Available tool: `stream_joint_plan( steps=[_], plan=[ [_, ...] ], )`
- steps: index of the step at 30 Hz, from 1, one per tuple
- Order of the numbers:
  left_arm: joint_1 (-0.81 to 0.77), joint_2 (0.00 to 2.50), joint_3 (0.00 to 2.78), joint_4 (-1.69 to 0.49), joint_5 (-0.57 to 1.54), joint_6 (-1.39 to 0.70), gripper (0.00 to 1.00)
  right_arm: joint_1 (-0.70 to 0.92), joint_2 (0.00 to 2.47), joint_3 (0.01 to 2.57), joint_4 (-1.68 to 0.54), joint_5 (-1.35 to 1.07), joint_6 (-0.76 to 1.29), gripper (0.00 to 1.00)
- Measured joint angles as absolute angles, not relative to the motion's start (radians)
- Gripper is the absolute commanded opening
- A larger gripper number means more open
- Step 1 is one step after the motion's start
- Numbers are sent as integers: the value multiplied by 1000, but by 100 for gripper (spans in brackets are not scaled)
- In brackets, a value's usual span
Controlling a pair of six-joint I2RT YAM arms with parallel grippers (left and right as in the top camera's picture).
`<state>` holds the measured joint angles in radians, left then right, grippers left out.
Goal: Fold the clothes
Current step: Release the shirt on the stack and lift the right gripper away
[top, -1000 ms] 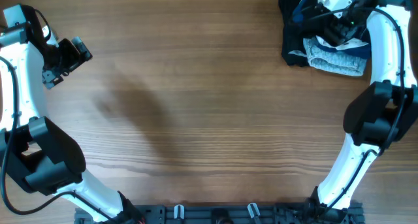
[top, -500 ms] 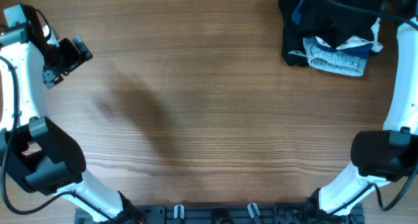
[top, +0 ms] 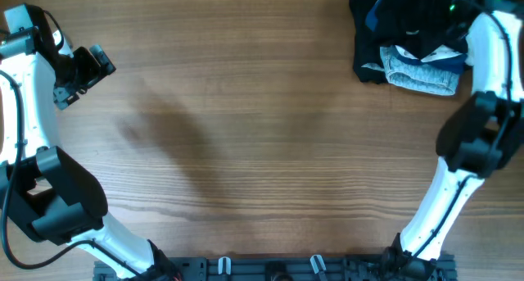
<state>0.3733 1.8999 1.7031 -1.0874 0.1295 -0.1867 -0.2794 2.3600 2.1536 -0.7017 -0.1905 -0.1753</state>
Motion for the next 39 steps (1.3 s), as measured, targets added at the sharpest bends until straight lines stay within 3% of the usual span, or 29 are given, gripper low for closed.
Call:
stream_joint_plan(
  steps=[13,18,28,39],
  plan=[
    [373,1900,1703,-1083,129,-187,100,-286,2373,2194,-778,-236,-154,100],
    [373,1900,1703,-1083,130,-187,100,-286,2183,2149,-882,-236,-152,100],
    [373,1900,1703,-1080,129,-187,100,-286,1575,2153,-1026,-247,-142,100],
    [373,1900,1703,-1080,129,-187,100,-286,1417,2157,-1055,-247,-142,100]
  ],
)
